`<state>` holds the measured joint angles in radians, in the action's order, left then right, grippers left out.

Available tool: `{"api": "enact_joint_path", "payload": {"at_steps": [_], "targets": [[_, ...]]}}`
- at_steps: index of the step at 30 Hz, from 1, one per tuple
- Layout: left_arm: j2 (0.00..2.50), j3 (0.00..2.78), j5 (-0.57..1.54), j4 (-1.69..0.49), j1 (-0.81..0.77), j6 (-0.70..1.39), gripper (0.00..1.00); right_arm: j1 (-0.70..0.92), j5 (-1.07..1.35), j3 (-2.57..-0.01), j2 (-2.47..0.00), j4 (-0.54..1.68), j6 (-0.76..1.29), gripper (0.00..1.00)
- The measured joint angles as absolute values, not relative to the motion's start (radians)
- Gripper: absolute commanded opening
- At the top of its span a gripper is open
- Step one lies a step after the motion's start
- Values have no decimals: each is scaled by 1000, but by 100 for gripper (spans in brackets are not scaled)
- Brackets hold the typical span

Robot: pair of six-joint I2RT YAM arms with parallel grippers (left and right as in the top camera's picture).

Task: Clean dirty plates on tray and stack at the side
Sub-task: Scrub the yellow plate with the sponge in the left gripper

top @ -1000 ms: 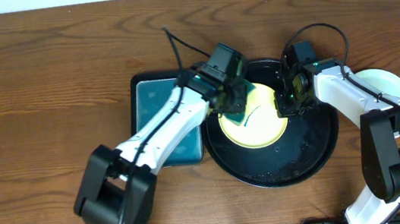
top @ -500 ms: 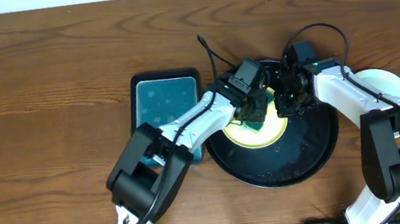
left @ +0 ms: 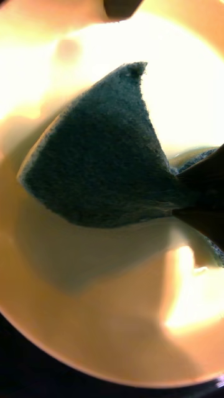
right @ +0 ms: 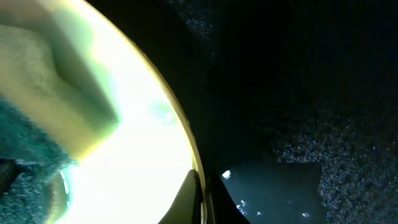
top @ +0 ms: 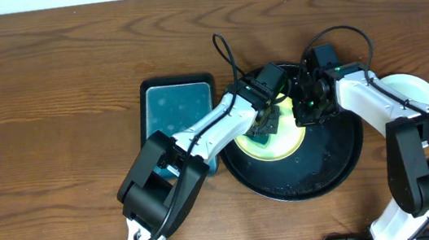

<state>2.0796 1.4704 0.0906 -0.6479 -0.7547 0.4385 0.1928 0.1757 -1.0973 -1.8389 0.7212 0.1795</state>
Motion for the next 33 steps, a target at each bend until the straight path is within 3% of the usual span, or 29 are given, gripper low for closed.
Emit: {"api": "enact_joint_path", "payload": {"at_steps": [10,17,27,33], "targets": [[2013,1430,29,-683,-727,445,7,193,176,-1097,-1839,721,179,1],[1944,1422,67,-573,-715,445,7,193,176,-1097,-1839,721,179,1],[2027,1420,118,-471,-758,473,7,193,176,-1097,-1839,721,179,1],[2065,1433,112,-524,-775,475,7,193,174,-1097,-1839,722,179,1]]}}
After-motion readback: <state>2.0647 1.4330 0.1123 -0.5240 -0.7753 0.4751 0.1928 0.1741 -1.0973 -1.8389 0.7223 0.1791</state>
